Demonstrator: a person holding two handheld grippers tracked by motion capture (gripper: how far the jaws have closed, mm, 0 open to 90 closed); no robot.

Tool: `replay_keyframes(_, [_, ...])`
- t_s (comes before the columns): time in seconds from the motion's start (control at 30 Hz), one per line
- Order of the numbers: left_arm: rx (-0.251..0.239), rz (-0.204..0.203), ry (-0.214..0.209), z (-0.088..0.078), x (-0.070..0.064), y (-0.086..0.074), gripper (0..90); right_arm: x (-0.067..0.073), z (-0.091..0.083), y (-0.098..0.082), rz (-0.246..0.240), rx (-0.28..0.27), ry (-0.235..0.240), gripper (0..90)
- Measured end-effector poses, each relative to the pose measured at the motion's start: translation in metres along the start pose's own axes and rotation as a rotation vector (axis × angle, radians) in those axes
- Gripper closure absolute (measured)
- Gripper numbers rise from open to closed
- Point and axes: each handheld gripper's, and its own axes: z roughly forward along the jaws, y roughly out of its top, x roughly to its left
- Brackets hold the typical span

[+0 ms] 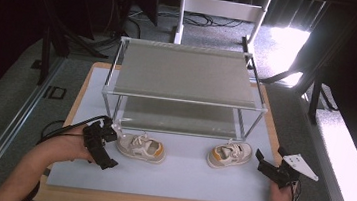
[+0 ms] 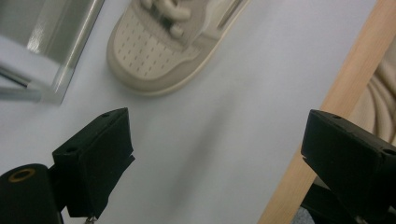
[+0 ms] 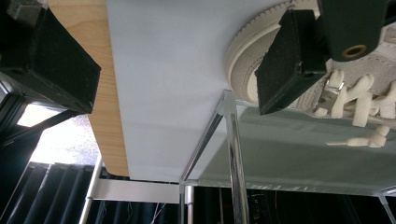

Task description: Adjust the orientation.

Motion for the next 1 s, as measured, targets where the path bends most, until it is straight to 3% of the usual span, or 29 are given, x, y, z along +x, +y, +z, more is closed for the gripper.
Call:
replay_keyframes(0.43, [0.020, 0.030, -0.001, 0.006, -0.008, 0.040, 12.0, 0.000, 0.000, 0.000, 0.002, 0.000, 0.003, 13.1])
replay_keyframes(0.63, [0.017, 0.052, -0.040, 0.010, -0.013, 0.058, 12.0, -0.001, 0.000, 0.000, 0.007, 0.000, 0.006, 13.1])
replay_keyframes(0.93, [0.031, 0.068, -0.062, 0.021, -0.018, 0.080, 12.1, -0.001, 0.000, 0.000, 0.009, -0.001, 0.008, 13.1])
replay_keyframes(1.0, [0.031, 0.072, -0.072, 0.026, -0.022, 0.091, 12.1, -0.001, 0.000, 0.000, 0.010, -0.003, 0.009, 13.2])
